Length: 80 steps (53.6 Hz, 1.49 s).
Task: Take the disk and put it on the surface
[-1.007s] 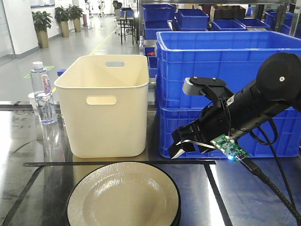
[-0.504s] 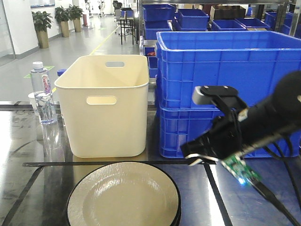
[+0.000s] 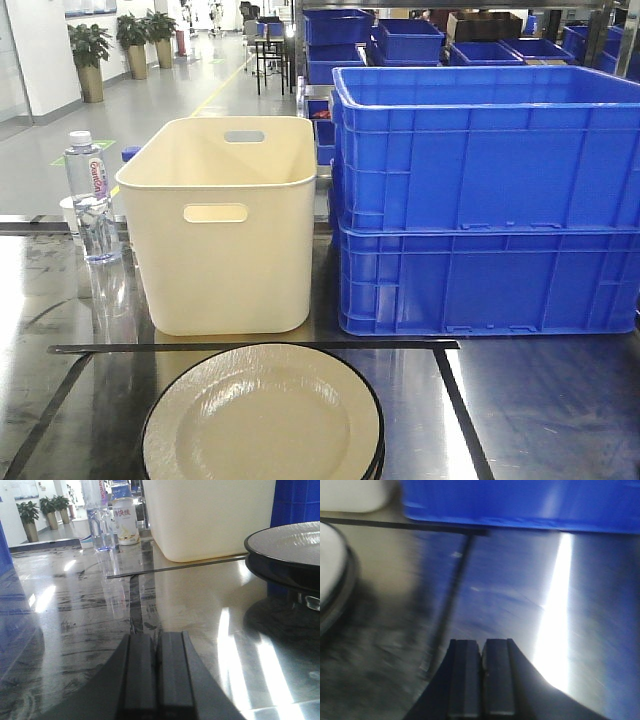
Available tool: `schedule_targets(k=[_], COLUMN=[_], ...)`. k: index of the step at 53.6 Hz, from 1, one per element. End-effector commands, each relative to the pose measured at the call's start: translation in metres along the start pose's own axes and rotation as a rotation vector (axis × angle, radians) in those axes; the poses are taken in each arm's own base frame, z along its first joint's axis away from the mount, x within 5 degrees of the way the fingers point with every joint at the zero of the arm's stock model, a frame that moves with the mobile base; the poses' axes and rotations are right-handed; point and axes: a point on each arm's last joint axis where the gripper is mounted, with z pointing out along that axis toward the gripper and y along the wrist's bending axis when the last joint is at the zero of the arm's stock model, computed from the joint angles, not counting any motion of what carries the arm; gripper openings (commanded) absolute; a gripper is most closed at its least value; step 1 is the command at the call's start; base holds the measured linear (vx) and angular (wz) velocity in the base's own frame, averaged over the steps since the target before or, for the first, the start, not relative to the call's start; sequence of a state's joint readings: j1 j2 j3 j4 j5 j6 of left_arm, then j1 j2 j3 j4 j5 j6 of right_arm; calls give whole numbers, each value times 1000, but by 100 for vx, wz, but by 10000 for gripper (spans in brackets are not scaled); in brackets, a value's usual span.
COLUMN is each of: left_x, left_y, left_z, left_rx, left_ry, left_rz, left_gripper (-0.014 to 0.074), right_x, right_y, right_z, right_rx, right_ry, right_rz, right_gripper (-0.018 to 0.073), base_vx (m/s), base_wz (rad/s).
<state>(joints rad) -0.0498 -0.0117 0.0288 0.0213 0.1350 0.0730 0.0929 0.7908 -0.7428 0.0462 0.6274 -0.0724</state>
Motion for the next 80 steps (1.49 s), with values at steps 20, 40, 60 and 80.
schedule_targets(k=[20,40,60,80], left_x=[-15,-14,-14,-14], left_y=[1,1,1,1], left_z=[-3,-2,-3,-3], left_rx=[-12,-11,-12,-12], left_ry=[-118,-107,-109,-109], left_rz=[-9,-10,-10,-10], left_gripper=[-8,-8,-8,-7], right_x=[120,173,175,175], right_y=[-5,-2,-3,-3], right_z=[-21,-3,-2,-2], right_rx=[162,157,159,159], right_ry=[-537,-521,-494,-494], right_rz=[-64,-39,-43,-43], right_gripper=[-8,-8,-8,-8], base_vx=[0,0,0,0], base_wz=[0,0,0,0])
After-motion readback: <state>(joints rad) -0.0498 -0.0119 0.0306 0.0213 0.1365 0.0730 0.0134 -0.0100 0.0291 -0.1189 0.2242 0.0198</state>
